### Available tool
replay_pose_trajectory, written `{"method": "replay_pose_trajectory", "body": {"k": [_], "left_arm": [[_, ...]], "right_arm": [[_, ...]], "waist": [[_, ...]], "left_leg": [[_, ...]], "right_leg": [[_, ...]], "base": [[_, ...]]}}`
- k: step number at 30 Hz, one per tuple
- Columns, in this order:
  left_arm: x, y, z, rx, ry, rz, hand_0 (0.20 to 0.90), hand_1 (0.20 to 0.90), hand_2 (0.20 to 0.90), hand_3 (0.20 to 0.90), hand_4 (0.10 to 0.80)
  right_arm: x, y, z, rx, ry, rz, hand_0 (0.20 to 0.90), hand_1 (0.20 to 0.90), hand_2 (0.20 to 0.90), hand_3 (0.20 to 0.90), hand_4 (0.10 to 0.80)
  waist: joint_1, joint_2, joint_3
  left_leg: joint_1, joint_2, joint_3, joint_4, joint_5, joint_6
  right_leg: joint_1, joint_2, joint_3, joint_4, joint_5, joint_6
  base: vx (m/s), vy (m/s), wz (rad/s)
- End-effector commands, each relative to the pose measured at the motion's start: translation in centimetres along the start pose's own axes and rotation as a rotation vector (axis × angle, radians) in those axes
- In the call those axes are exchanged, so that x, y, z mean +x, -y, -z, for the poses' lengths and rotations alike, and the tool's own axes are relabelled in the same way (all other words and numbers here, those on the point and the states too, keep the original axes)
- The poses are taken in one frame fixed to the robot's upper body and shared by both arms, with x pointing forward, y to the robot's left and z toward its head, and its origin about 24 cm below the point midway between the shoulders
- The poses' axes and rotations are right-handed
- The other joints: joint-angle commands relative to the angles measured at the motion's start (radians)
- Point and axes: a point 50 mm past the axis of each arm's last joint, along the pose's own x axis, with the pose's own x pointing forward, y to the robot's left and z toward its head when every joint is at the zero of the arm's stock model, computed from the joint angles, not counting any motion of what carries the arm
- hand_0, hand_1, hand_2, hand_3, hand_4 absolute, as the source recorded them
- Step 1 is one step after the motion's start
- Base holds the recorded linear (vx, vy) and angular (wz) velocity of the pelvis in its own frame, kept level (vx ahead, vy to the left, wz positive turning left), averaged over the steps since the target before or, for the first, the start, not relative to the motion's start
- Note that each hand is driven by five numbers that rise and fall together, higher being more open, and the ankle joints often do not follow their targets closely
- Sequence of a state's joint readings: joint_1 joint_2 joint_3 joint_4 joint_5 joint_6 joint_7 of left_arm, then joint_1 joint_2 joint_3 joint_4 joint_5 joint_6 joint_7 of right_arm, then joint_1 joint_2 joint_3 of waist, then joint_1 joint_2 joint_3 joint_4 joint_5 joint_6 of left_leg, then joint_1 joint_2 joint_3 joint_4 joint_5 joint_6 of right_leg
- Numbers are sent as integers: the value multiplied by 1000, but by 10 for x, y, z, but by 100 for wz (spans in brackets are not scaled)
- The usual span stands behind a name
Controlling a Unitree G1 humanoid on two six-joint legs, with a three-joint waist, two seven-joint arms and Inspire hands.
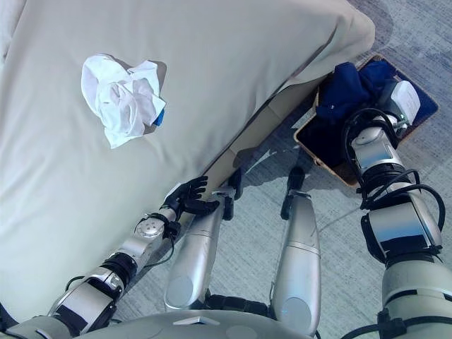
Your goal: Pick up the clothes from the bed and place them into the basket
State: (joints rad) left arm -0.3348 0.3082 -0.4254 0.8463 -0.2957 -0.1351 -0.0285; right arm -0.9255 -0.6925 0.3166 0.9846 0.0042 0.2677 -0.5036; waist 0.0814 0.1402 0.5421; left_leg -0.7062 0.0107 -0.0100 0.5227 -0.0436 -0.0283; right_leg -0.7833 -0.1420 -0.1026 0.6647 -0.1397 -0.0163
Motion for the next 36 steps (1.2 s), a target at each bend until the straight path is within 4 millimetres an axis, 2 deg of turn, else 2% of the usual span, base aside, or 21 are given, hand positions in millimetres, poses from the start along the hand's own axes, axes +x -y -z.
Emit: {"method": "replay_pose_trajectory", "body": {"k": [1, 4, 8, 12, 14, 19, 20, 23, 29, 31, 36], "left_arm": [[-32, -23, 53, 26, -158, -56, 900, 900, 900, 900, 800], [-35, -24, 57, 35, -171, -53, 900, 900, 900, 900, 800], [-35, -25, 59, 72, -189, -46, 900, 900, 900, 900, 800], [-32, -24, 56, 64, -195, -51, 900, 900, 900, 900, 800], [-31, -21, 57, 55, -205, -54, 900, 900, 900, 900, 800], [-31, -11, 66, 39, -252, -57, 900, 900, 900, 900, 800], [-31, -9, 68, 42, -262, -54, 900, 900, 900, 900, 800], [-37, -4, 82, 36, -321, -56, 900, 900, 900, 900, 800], [-60, -6, 118, 46, -486, -66, 900, 900, 900, 900, 800], [-65, -12, 124, 51, -518, -76, 900, 900, 900, 900, 800], [-65, -31, 120, 62, -519, -106, 900, 900, 900, 900, 800]], "right_arm": [[9, 41, 12, 44, 9, 223, 900, 900, 900, 900, 800], [6, 45, 21, 48, 5, 272, 900, 900, 900, 900, 800], [0, 58, 29, 51, 51, 337, 900, 900, 900, 900, 800], [-10, 69, 8, 94, 199, 373, 900, 900, 900, 900, 800], [-24, 69, -17, 116, 348, 351, 900, 900, 900, 900, 800], [-58, 47, -59, 179, 620, 120, 900, 900, 900, 900, 800], [-60, 44, -62, 177, 636, 96, 900, 900, 900, 900, 800], [-77, 24, -81, 152, 777, -89, 900, 900, 900, 900, 800], [-98, -18, -113, 58, 897, -321, 900, 900, 900, 900, 800], [-103, -28, -129, 49, 922, -351, 900, 900, 900, 900, 800], [-103, -35, -166, 41, 941, -314, 900, 900, 900, 900, 800]], "waist": [[-8, -26, -22], [-12, -46, -22], [-28, -96, -22], [-39, -130, -22], [-47, -148, -43], [-39, -172, -128], [-35, -174, -138], [-10, -186, -185], [73, -207, -235], [109, -216, -237], [203, -232, -201]], "left_leg": [[18, -36, 4, 8, -51, 44], [61, -34, 2, -29, -42, 44], [185, -29, 9, -131, -20, 45], [300, -29, 21, -213, -8, 44], [368, -27, 27, -270, 2, 40], [473, -26, 26, -405, 36, 30], [482, -27, 26, -413, 37, 29], [534, -33, 17, -448, 36, 29], [591, -51, -19, -448, 19, 32], [589, -53, -34, -445, 18, 33], [549, -53, -89, -450, 34, 31]], "right_leg": [[66, 57, -20, 17, -32, -21], [113, 64, -17, -39, -8, -9], [232, 64, -7, -179, 48, 27], [341, 55, -1, -281, 86, 54], [410, 51, 1, -351, 110, 70], [521, 40, -19, -481, 150, 96], [532, 38, -22, -490, 151, 97], [596, 26, -52, -530, 156, 105], [700, -3, -126, -584, 164, 115], [715, -11, -156, -589, 167, 119], [724, -23, -214, -586, 172, 125]], "base": [[66, 87, 8], [39, 74, 1], [26, 100, -5], [36, 118, -11], [69, 136, -18], [61, 99, -8], [73, 112, 11], [76, 109, 24], [117, 109, 30], [51, 80, 38], [-51, 15, 44]]}}
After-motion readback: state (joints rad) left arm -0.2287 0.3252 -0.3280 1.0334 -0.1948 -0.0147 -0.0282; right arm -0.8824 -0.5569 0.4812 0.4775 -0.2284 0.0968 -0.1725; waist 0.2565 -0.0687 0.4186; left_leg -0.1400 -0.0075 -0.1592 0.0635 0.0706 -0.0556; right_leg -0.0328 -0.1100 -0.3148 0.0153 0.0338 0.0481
